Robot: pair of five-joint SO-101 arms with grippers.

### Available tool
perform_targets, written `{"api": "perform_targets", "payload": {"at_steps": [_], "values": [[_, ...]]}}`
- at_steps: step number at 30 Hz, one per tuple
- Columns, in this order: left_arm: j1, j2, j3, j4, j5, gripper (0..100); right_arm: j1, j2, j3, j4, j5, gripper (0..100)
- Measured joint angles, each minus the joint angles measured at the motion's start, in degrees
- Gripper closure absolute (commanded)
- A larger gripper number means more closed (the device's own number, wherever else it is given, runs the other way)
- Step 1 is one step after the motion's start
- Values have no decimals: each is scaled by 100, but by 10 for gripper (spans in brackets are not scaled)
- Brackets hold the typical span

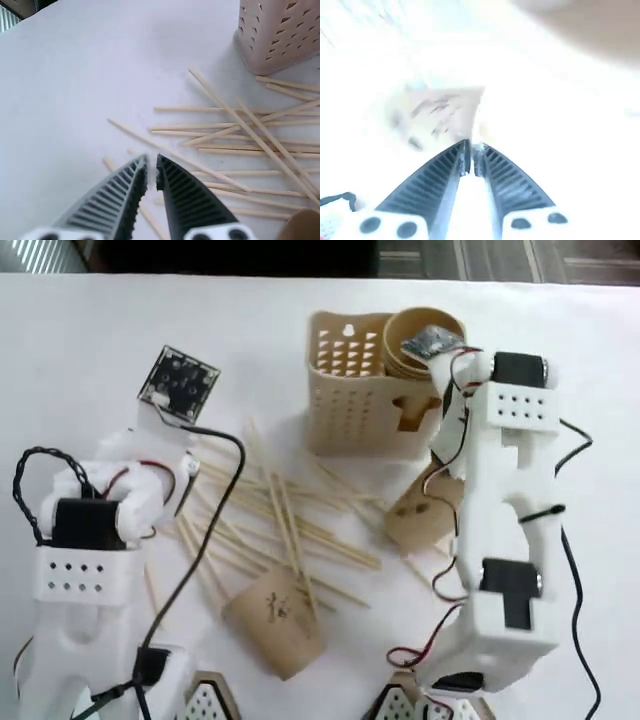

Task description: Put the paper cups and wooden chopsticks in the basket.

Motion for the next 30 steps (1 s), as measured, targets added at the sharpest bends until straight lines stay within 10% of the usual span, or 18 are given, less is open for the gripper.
{"api": "perform_targets", "payload": {"at_steps": [18,30], "values": [[0,0,0,0,0,943,0,-2382,0,26,35,981],[-9,-18,404,0,0,943,1292,-2936,659,26,668,981]]}}
